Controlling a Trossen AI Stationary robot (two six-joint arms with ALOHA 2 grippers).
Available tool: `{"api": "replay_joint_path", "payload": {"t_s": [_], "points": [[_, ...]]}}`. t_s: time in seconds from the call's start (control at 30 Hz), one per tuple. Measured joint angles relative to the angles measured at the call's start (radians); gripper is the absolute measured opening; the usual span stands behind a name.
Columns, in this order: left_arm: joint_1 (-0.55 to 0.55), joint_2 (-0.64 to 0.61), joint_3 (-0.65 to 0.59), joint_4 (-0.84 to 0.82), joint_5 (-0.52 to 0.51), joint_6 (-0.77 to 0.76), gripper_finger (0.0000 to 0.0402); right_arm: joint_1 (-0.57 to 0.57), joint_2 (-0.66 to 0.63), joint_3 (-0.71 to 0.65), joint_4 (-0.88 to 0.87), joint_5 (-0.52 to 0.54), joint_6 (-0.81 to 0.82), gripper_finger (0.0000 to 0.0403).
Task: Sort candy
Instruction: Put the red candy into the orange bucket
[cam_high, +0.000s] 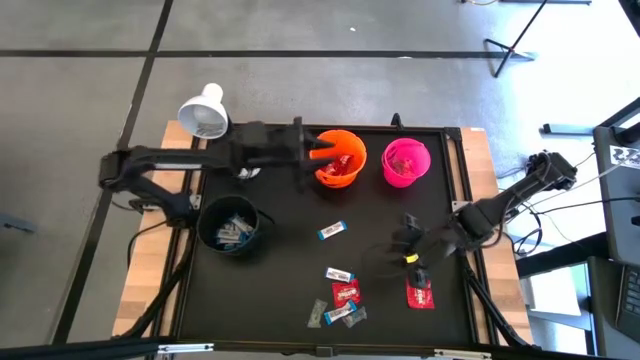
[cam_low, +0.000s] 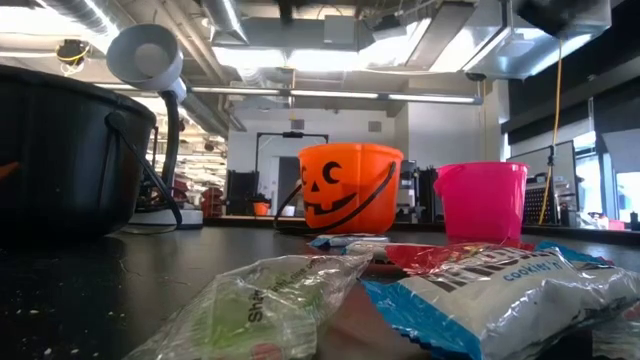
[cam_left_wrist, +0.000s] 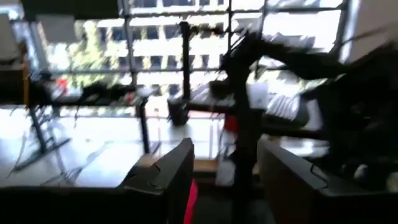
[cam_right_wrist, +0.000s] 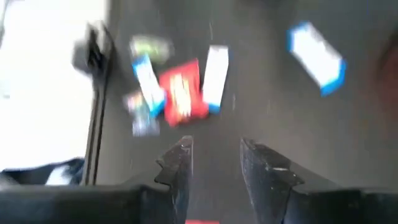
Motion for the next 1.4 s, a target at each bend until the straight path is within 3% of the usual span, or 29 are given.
{"api": "replay_joint_path", "payload": {"t_s": [0.2,0.5,0.63,0.8,1.03,1.2,1.4], "points": [[-0.181,-0.201,-0.047,-0.008,-0.026,0.058,0.0159,0.129,0.037,0.000,-0.226,-0.053,0.281,0.0133],[-0.374,-0.284,-0.144,0.009,-0.303,0.099,0.0158,0.310,0.114,-0.063,-0.221,-0.035,0.510,0.0134],[-0.392,-0.278,-0.159,0.003,-0.323,0.098,0.0158,0.347,0.144,-0.133,-0.154,-0.107,0.565,0.0152],[-0.397,-0.278,-0.170,0.006,-0.323,0.076,0.0158,0.365,0.179,-0.224,0.041,-0.165,0.599,0.0206],[-0.403,-0.278,-0.170,0.007,-0.325,0.074,0.0158,0.363,0.247,-0.276,0.061,-0.156,0.625,0.0270],[-0.403,-0.278,-0.170,0.006,-0.325,0.056,0.0158,0.363,0.322,-0.276,0.065,-0.139,0.625,0.0270],[-0.403,-0.278,-0.170,0.002,-0.324,0.056,0.0158,0.363,0.370,-0.272,0.067,-0.150,0.625,0.0226]]}}
